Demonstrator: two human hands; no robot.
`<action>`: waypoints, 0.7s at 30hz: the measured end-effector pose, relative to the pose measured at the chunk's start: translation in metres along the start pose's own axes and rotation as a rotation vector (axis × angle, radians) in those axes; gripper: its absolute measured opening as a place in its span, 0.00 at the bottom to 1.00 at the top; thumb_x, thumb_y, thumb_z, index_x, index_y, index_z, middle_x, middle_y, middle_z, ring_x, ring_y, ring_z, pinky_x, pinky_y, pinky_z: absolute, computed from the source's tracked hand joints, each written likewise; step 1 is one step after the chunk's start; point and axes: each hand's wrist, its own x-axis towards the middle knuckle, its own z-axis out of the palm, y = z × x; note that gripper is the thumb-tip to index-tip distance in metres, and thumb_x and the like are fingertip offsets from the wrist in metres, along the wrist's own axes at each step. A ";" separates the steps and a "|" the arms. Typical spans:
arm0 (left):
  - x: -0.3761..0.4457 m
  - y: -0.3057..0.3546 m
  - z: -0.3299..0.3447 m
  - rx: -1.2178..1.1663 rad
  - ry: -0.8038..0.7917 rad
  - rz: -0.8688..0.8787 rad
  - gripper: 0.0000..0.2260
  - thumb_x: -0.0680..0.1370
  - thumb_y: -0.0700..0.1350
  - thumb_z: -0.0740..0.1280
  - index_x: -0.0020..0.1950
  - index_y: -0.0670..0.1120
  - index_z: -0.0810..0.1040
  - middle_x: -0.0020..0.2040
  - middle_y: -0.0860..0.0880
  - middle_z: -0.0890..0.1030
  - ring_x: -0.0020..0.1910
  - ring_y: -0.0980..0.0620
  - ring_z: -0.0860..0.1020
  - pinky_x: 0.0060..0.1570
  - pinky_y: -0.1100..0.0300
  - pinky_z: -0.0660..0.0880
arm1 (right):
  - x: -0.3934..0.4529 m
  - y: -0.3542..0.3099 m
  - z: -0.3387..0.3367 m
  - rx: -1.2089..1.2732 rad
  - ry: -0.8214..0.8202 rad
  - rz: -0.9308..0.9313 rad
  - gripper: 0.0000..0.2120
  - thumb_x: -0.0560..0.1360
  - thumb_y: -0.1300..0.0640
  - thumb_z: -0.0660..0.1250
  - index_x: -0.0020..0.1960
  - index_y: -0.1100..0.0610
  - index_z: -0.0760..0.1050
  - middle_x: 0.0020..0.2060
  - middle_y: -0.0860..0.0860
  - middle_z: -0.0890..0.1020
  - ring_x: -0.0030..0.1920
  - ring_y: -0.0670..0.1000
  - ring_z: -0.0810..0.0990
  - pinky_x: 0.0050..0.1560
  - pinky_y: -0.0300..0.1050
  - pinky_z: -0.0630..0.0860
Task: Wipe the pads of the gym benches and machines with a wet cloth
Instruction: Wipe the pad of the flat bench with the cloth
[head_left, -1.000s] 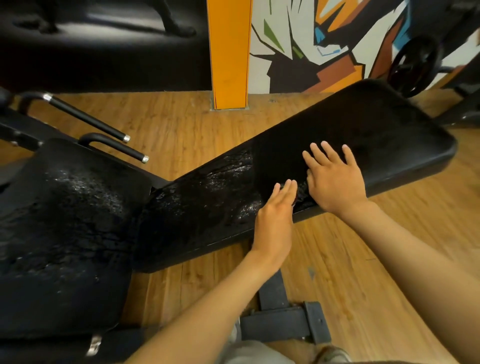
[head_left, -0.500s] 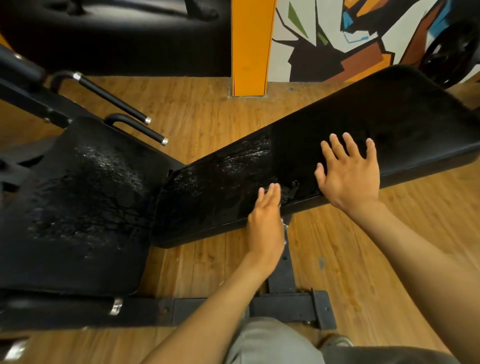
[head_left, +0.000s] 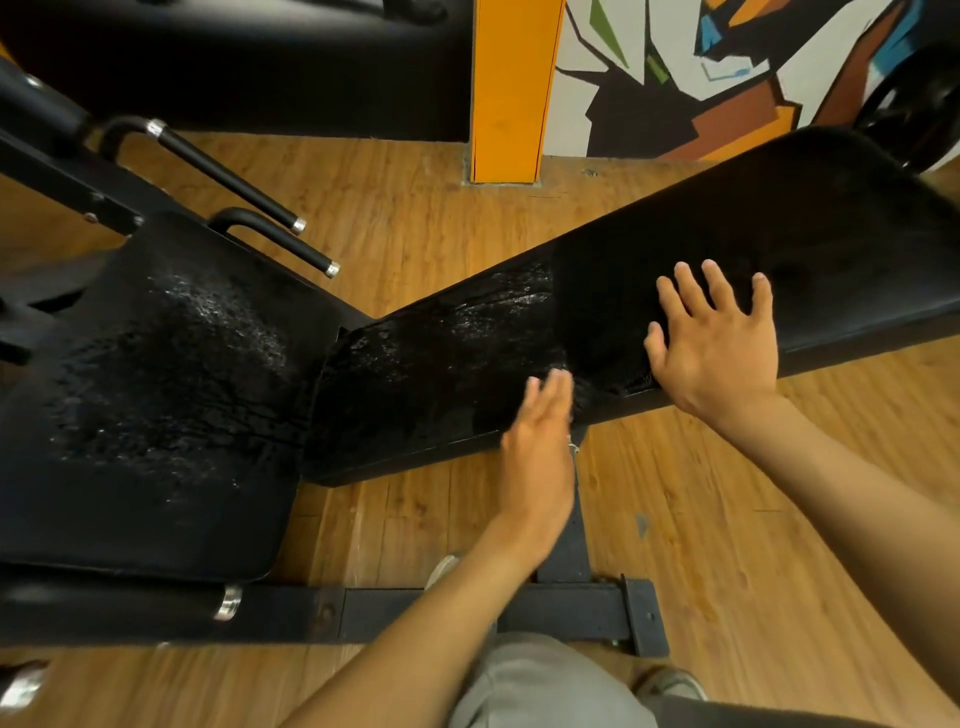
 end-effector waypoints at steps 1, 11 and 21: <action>-0.004 0.003 0.002 -0.021 -0.027 0.059 0.31 0.82 0.30 0.64 0.81 0.48 0.61 0.81 0.51 0.63 0.82 0.53 0.55 0.77 0.52 0.65 | 0.001 0.002 0.001 -0.004 -0.015 -0.013 0.34 0.82 0.42 0.37 0.81 0.56 0.60 0.80 0.55 0.62 0.81 0.59 0.56 0.77 0.68 0.50; 0.179 -0.026 0.011 0.112 -0.045 -0.055 0.22 0.85 0.35 0.59 0.80 0.45 0.67 0.76 0.42 0.72 0.79 0.43 0.64 0.73 0.45 0.67 | 0.070 -0.003 0.008 0.021 -0.173 -0.180 0.33 0.82 0.37 0.38 0.84 0.49 0.44 0.83 0.48 0.46 0.82 0.54 0.41 0.77 0.71 0.39; 0.085 -0.023 -0.002 -0.090 0.017 0.158 0.23 0.84 0.35 0.63 0.79 0.47 0.67 0.77 0.51 0.69 0.79 0.54 0.61 0.75 0.62 0.63 | 0.073 -0.014 0.021 -0.053 -0.117 -0.161 0.36 0.80 0.39 0.31 0.83 0.52 0.46 0.83 0.51 0.50 0.83 0.57 0.44 0.76 0.72 0.43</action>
